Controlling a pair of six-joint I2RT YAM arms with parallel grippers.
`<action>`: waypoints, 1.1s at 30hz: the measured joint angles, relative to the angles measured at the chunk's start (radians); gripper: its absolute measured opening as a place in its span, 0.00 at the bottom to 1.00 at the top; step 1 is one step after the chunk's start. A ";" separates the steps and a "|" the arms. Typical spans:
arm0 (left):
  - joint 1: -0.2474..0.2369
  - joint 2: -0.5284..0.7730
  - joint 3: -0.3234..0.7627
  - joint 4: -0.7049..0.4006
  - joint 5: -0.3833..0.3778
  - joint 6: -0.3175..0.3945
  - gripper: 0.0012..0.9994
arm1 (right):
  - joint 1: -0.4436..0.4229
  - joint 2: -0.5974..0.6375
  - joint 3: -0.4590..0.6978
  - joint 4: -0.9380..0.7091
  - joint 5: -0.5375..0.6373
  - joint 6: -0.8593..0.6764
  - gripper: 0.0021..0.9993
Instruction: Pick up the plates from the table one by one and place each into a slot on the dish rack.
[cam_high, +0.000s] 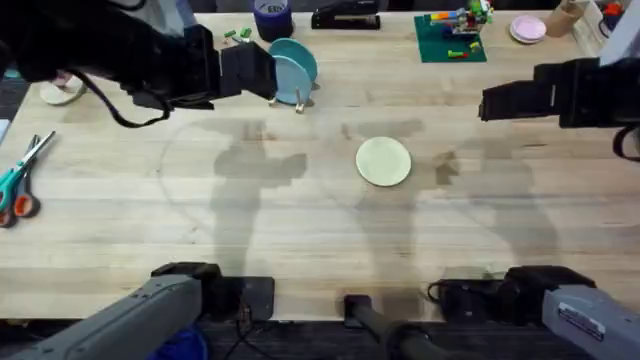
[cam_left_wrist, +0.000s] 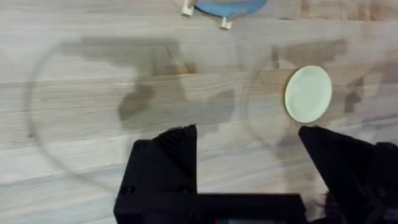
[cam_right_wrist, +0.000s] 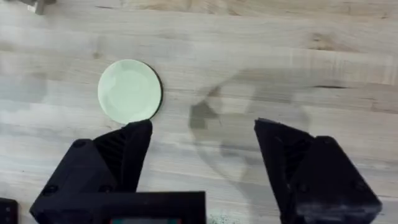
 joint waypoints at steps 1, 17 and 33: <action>0.000 0.007 0.000 -0.001 0.011 -0.004 0.99 | 0.000 0.000 0.000 0.000 0.000 0.000 0.99; -0.002 0.048 0.000 0.020 0.352 -0.020 0.93 | 0.000 0.000 0.000 0.000 0.000 0.000 1.00; -0.163 0.048 0.000 0.135 0.504 0.009 0.04 | 0.000 0.000 0.001 0.000 0.000 0.000 0.99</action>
